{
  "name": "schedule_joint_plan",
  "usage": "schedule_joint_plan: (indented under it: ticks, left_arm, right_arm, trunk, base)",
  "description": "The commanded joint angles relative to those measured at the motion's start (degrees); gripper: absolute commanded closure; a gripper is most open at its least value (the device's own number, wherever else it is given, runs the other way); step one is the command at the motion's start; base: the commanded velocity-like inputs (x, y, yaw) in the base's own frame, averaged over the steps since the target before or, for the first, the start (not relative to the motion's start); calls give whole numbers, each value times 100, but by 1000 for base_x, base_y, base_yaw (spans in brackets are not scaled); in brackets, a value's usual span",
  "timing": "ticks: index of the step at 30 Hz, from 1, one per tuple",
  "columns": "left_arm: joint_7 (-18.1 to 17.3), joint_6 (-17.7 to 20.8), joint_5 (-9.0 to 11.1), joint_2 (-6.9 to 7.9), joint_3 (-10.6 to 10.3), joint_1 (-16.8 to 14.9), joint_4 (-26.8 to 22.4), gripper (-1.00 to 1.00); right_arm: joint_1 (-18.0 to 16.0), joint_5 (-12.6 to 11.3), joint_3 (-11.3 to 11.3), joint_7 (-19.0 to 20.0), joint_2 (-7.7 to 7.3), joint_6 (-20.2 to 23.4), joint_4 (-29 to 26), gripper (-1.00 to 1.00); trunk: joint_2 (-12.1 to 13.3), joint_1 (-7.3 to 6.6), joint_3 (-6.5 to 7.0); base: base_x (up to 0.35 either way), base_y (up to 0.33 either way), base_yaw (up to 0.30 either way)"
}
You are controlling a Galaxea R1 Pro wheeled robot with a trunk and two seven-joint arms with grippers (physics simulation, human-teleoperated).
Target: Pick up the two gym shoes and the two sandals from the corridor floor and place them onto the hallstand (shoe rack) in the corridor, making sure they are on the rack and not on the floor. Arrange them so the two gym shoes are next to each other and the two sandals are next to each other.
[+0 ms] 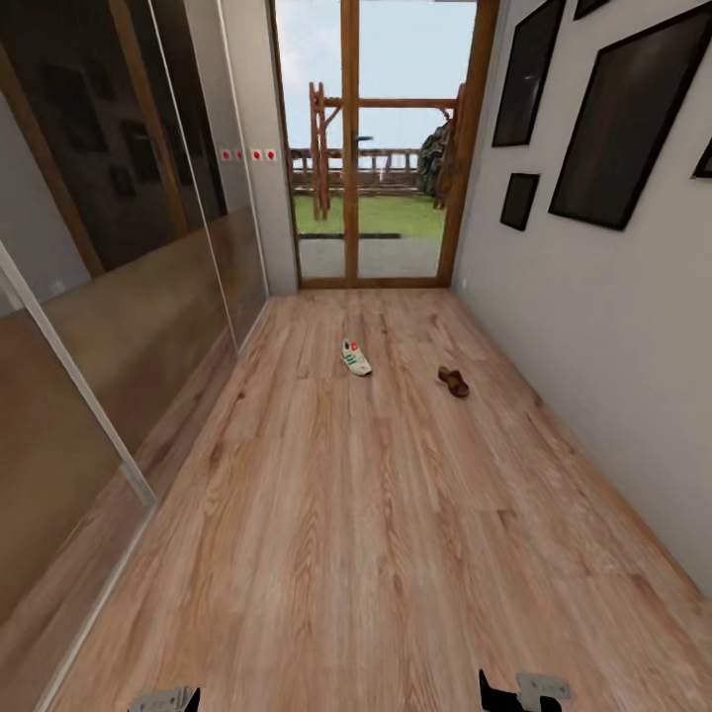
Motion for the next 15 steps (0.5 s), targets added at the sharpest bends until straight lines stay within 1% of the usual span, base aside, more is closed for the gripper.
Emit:
schedule_joint_plan:
  ticks: [1, 15]
  left_arm:
    - [-60, -6, 60, -1, 20, -3, 6, -100]
    - [-60, -6, 60, -1, 20, -3, 6, -100]
  right_arm:
    - [1, -21, 49, -32, -1, -10, 0, -100]
    - [-1, -21, 48, -32, -1, -10, 0, -100]
  trunk:
    - [-2, 2, -5]
    - [-2, 2, -5]
  base:
    - [332, 82, 0]
    - [332, 82, 0]
